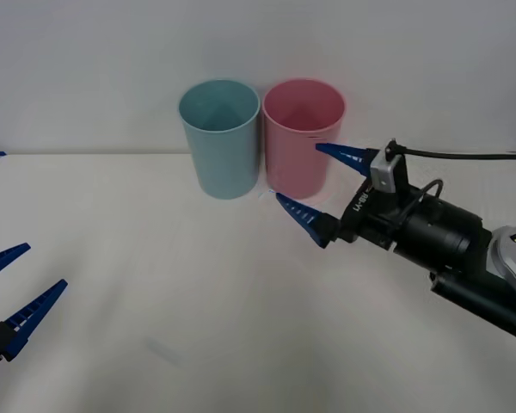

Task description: Grasp the object on the table and drop it into the matching bin: aluminum can to the light blue bin, PET bottle to the pink bin.

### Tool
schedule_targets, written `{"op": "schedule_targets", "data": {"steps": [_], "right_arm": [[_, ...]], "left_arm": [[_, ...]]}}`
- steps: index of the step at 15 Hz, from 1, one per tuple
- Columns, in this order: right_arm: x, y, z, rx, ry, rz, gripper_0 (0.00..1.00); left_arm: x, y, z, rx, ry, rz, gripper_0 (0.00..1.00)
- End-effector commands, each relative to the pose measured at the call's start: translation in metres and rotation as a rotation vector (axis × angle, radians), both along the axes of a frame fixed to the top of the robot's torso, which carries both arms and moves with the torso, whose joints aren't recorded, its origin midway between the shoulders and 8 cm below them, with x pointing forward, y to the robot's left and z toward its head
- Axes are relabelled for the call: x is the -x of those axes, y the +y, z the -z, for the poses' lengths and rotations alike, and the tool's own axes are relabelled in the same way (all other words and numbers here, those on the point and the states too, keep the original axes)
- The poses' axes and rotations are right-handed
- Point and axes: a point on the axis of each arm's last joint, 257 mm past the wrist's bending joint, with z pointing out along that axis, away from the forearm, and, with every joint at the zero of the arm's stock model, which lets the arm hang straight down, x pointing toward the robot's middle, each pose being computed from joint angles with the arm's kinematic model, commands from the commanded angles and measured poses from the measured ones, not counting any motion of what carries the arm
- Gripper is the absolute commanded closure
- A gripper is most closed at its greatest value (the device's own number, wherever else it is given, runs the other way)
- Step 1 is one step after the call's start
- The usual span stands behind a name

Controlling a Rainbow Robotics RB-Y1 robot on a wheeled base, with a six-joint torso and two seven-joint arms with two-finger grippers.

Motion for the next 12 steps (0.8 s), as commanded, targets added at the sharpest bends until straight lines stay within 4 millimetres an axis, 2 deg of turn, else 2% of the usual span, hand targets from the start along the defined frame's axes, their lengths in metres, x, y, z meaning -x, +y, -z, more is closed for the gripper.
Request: {"op": "schedule_targets", "data": {"steps": [1, 5, 9, 12], "right_arm": [[0.015, -0.032, 0.017, 0.018, 0.016, 0.002, 0.0], [0.039, -0.073, 0.033, 0.012, 0.058, 0.005, 0.0], [0.061, -0.124, 0.05, 0.014, 0.096, 0.062, 0.0], [0.077, -0.149, 0.057, 0.013, 0.119, 0.086, 0.0]], "left_arm": [[0.0, 0.0, 0.0, 0.0, 0.0, 0.0, 0.0], [0.0, 0.0, 0.0, 0.0, 0.0, 0.0, 0.0], [0.0, 0.0, 0.0, 0.0, 0.0, 0.0, 0.0], [0.0, 0.0, 0.0, 0.0, 0.0, 0.0, 0.0]]}}
